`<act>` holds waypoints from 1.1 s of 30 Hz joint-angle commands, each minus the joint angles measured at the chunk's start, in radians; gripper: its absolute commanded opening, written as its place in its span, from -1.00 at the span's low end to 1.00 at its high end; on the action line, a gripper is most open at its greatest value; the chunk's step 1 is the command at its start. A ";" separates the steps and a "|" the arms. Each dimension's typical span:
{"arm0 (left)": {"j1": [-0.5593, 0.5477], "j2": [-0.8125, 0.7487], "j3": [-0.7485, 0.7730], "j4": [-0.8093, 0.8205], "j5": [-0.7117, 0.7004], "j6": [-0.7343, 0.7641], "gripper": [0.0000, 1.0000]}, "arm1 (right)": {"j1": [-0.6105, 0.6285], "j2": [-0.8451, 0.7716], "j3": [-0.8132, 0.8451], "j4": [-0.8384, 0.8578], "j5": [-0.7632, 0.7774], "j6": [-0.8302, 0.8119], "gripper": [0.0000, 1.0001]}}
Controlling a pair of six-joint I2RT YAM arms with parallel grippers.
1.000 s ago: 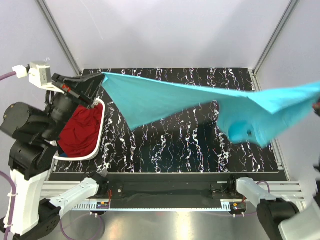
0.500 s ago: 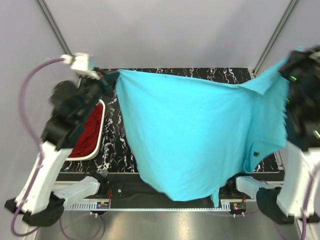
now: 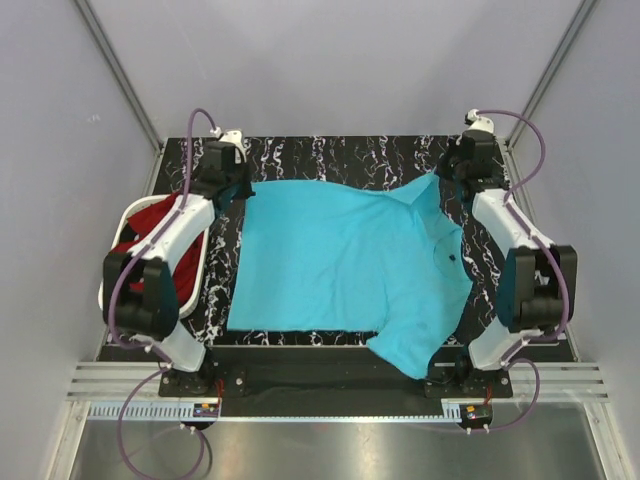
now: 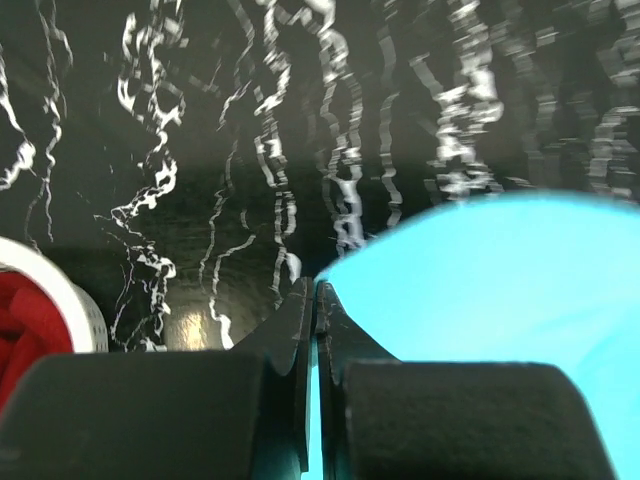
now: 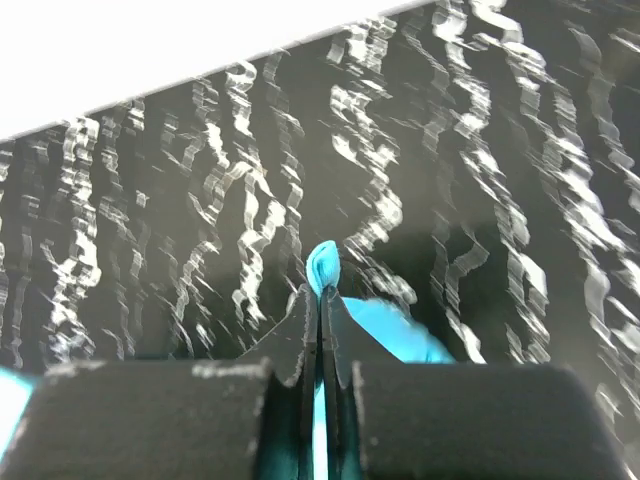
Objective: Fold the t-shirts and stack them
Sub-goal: Flatten the tshirt out, then fold the tshirt
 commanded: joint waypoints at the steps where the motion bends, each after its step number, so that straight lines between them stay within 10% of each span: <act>1: 0.027 0.084 0.090 0.120 0.037 0.012 -1.00 | -0.003 0.119 0.113 0.249 -0.102 0.018 -1.00; 14: 0.145 0.280 0.228 0.099 0.128 0.079 -1.00 | -0.003 0.306 0.345 0.003 0.014 0.080 -1.00; 33: 0.151 0.209 0.158 0.016 0.163 0.099 -1.00 | -0.003 -0.086 -0.043 -0.156 0.180 0.343 -1.00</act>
